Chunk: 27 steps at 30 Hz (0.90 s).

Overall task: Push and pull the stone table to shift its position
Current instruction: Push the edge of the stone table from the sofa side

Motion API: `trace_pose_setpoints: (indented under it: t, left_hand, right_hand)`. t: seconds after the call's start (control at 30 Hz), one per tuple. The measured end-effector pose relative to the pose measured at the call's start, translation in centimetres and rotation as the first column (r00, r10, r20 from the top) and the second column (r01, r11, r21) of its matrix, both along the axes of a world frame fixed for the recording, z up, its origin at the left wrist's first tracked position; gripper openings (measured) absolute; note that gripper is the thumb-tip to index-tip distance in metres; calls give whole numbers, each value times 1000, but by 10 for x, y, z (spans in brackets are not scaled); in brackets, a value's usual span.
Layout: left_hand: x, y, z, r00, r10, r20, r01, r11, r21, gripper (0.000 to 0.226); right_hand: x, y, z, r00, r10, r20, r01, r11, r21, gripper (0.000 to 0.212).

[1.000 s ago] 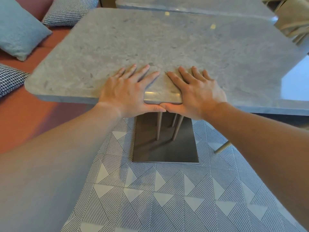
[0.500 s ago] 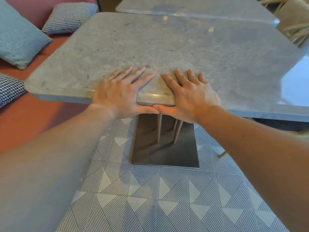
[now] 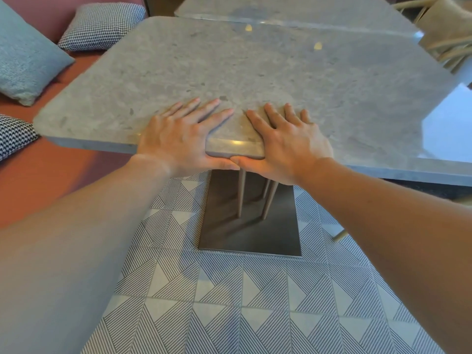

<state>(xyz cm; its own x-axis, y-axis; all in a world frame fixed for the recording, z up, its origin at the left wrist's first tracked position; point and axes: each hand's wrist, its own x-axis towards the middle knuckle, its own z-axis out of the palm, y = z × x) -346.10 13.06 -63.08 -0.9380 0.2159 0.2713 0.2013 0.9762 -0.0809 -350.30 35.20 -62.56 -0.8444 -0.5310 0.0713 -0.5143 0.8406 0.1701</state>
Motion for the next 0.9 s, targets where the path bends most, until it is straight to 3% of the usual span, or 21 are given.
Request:
trace_pose_setpoints:
  t: [0.9]
  left_hand:
    - [-10, -18, 0, 1000, -16, -13, 16, 999, 33, 121]
  right_hand:
    - [-7, -21, 0, 999, -33, 3, 33, 999, 6, 120]
